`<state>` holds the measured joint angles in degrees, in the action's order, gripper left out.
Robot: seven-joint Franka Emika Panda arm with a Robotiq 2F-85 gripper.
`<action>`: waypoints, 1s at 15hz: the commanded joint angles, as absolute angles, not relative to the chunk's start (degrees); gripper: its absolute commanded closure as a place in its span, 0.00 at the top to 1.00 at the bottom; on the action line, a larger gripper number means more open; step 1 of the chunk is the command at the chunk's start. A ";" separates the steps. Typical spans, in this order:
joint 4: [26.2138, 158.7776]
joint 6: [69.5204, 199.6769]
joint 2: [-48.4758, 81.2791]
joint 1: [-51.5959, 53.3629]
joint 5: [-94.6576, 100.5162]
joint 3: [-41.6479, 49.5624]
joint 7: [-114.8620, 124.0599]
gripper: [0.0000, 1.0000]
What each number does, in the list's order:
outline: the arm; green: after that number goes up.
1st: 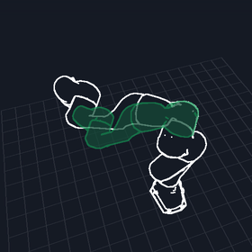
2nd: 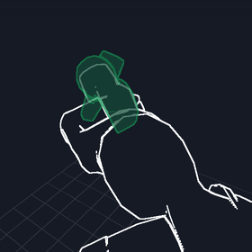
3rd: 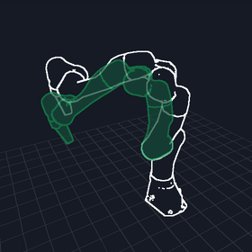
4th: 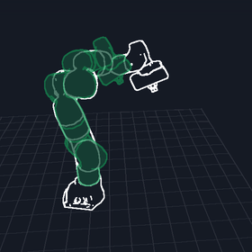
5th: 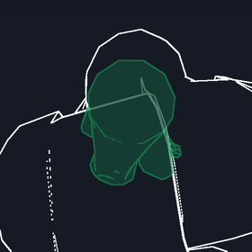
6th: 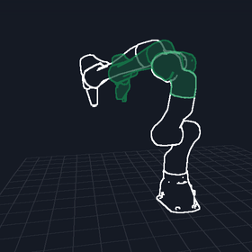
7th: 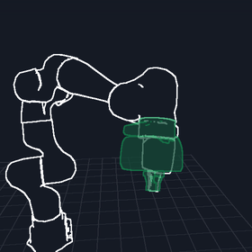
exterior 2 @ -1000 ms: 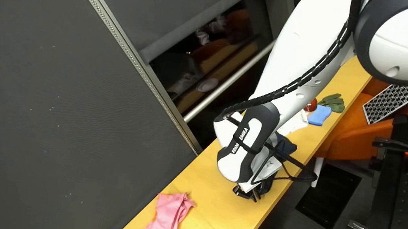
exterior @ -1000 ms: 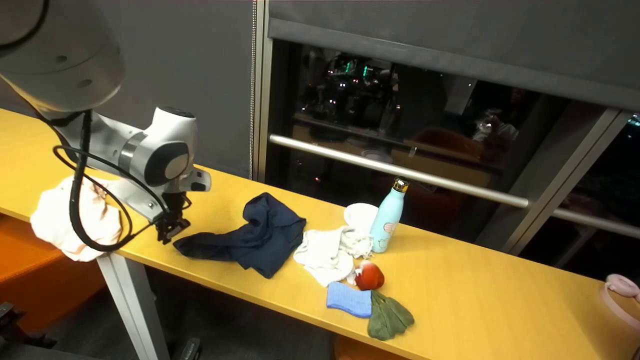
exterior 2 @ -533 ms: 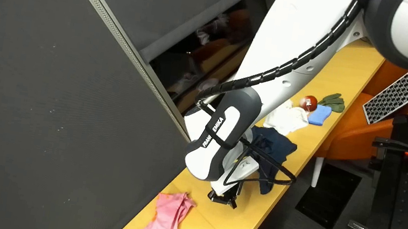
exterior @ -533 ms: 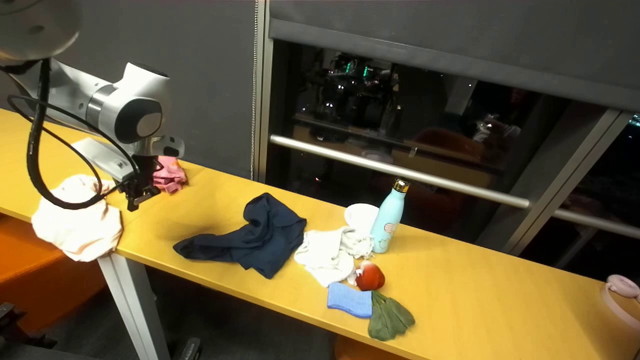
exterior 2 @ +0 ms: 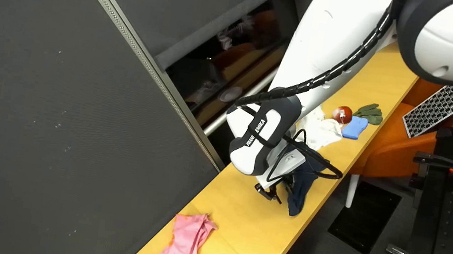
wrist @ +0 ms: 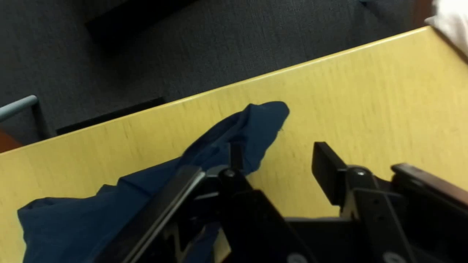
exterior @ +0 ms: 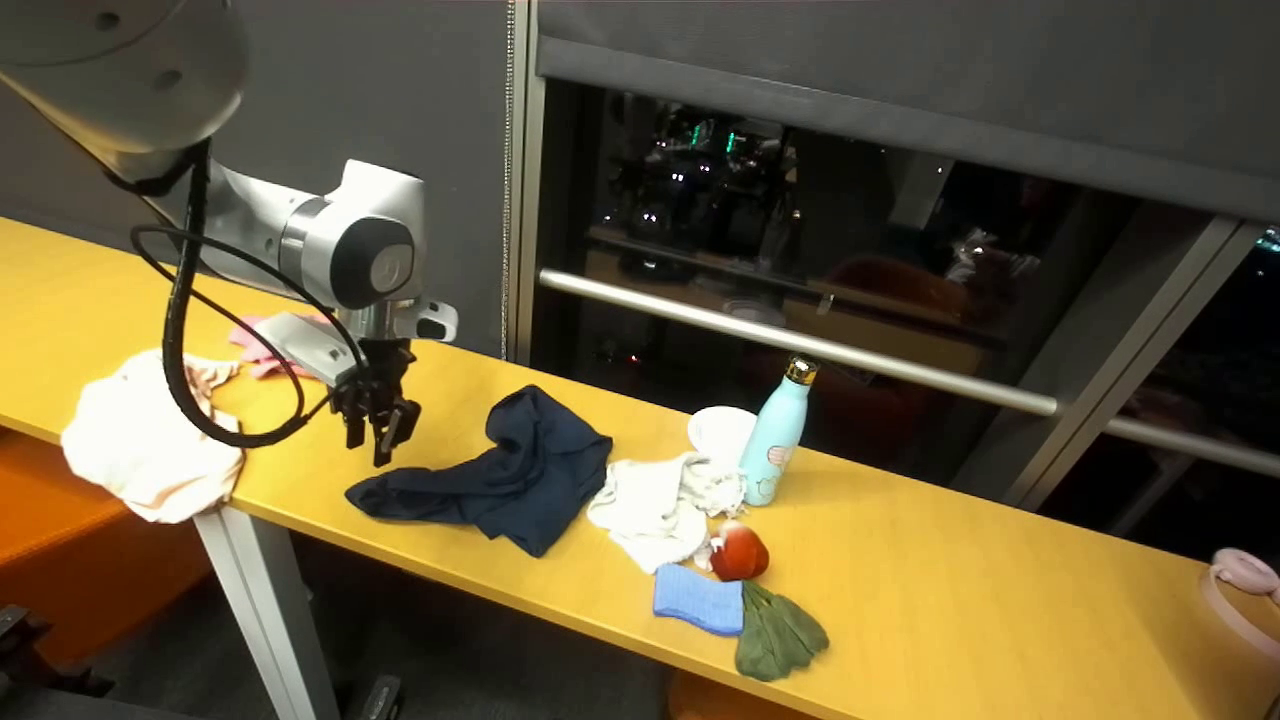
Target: Fold the cloth
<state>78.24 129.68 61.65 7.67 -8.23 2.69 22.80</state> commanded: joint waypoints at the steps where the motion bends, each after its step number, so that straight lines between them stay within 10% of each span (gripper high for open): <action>1: 74.94 126.64 65.00 8.29 -7.24 3.53 25.42 0.85; 3: 73.94 127.45 66.89 8.41 -7.24 3.39 25.57 1.00; 8: 69.56 126.99 71.51 8.56 -6.38 4.42 26.82 1.00; 9: 68.63 127.27 72.23 8.52 -6.10 4.45 26.84 0.75; 15: 64.22 127.33 75.11 8.74 -5.16 4.41 26.70 0.35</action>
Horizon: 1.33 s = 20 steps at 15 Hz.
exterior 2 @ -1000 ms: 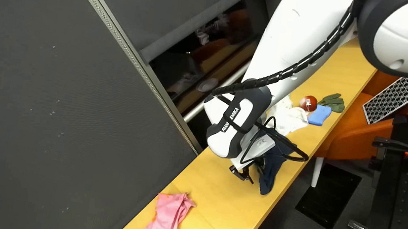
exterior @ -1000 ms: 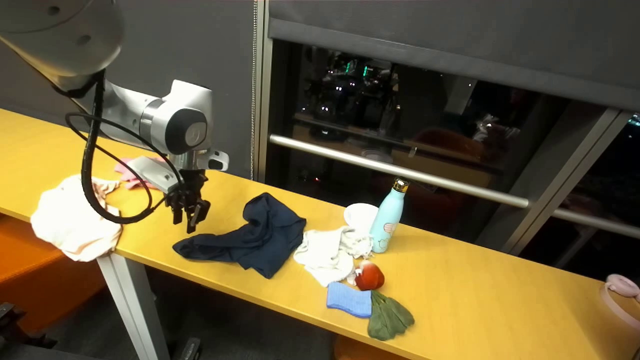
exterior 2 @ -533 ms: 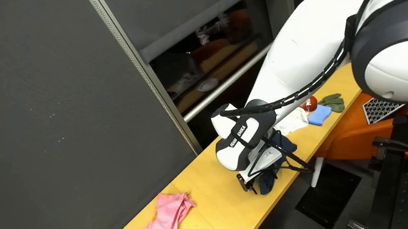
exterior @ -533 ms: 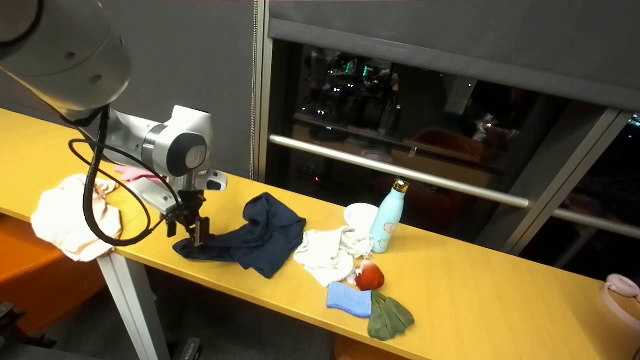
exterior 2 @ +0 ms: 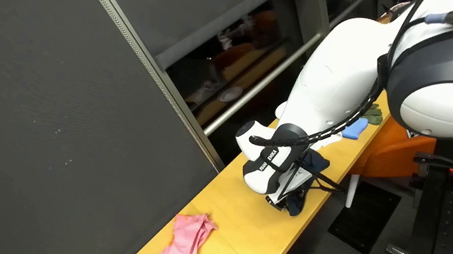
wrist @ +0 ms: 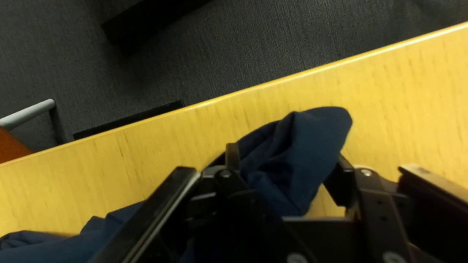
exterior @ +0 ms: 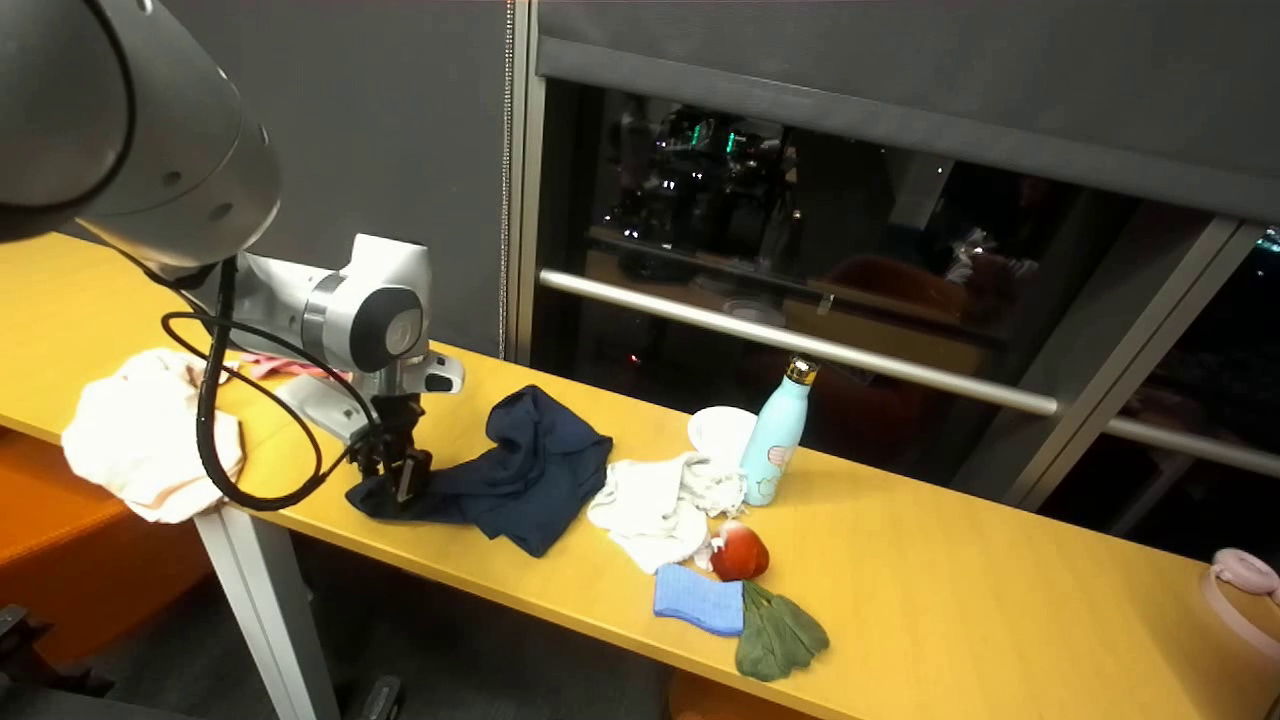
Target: Fold the cloth
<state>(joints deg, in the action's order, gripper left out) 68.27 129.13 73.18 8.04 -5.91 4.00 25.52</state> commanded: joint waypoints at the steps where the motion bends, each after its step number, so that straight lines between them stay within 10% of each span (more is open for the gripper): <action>1: 63.58 127.20 75.44 8.77 -5.21 4.33 26.73 0.27; 5: 62.05 126.37 75.91 9.50 -5.43 3.47 26.52 0.01; 20: 54.11 123.34 67.07 9.28 -5.51 1.60 24.86 0.01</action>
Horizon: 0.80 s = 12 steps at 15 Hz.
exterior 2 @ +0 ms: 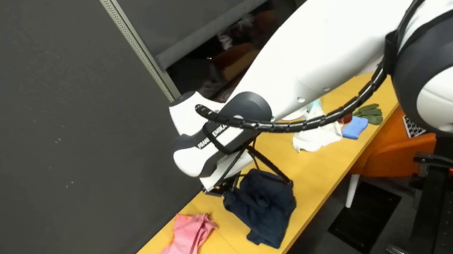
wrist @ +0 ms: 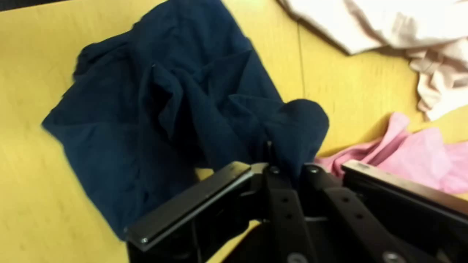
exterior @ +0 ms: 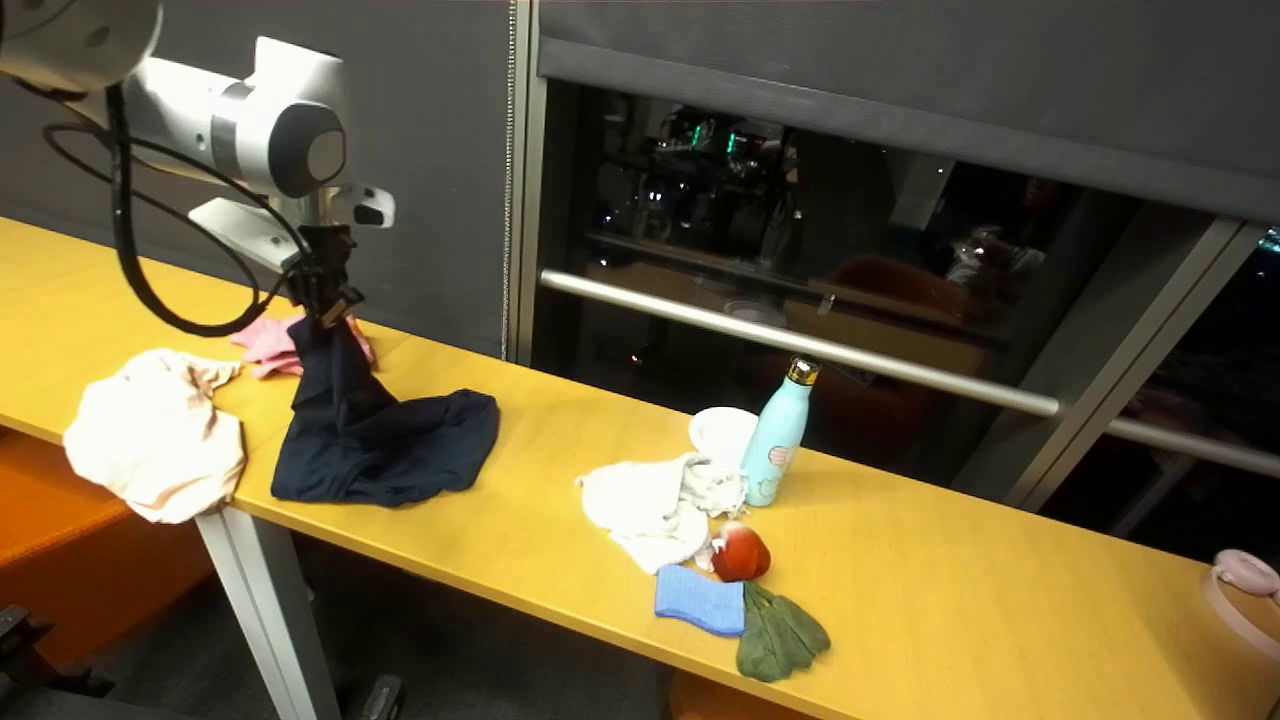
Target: Fold the cloth
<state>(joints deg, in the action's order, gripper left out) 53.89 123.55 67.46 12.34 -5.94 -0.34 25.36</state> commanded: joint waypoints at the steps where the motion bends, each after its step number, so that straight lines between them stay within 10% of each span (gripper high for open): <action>1: 53.95 124.00 68.24 8.26 -4.59 3.17 25.35 0.01; 12: 58.42 129.09 77.64 0.69 -3.40 9.10 26.54 0.01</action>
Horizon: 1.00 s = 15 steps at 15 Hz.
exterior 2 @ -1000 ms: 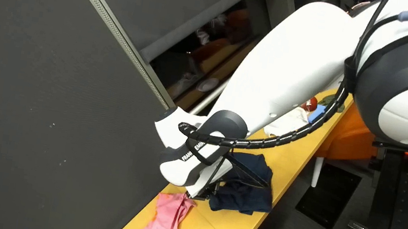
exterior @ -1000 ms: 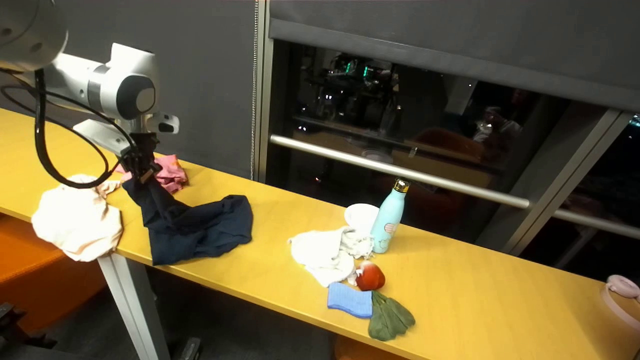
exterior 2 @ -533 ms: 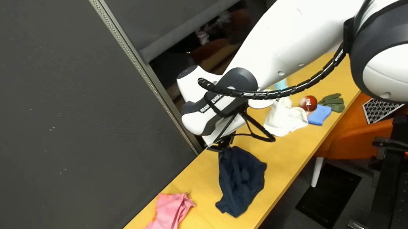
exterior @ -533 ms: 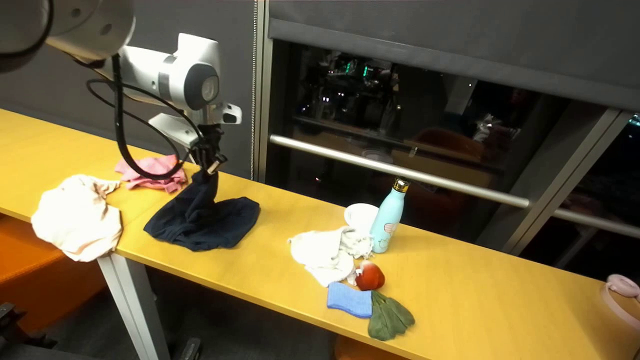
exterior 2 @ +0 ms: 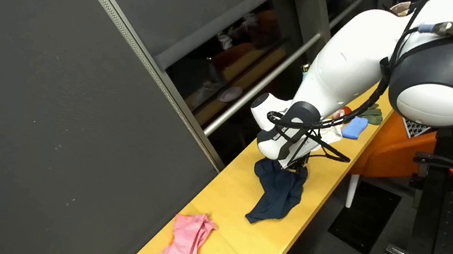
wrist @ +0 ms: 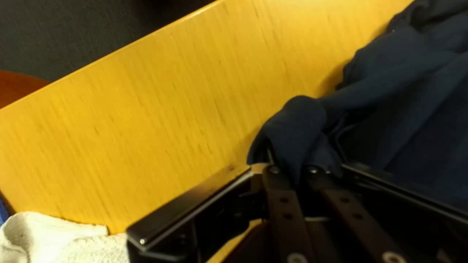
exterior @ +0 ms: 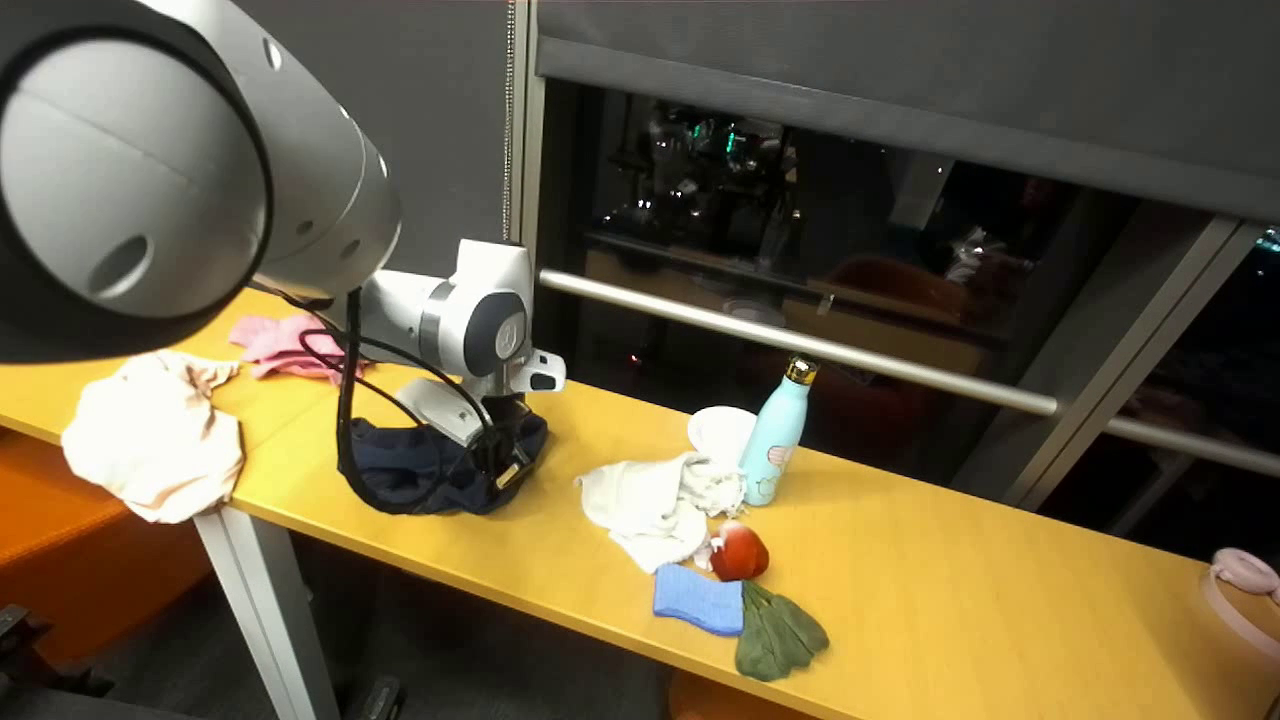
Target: Fold the cloth
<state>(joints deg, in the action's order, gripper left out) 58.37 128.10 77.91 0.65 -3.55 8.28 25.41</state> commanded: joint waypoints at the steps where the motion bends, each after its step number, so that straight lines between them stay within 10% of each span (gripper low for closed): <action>1: 59.61 129.68 76.55 0.84 -3.01 9.92 26.82 0.30; 11: 67.09 132.07 62.51 1.93 -3.36 11.12 28.98 0.95; 15: 69.21 136.34 64.84 1.99 -4.88 7.28 27.42 1.00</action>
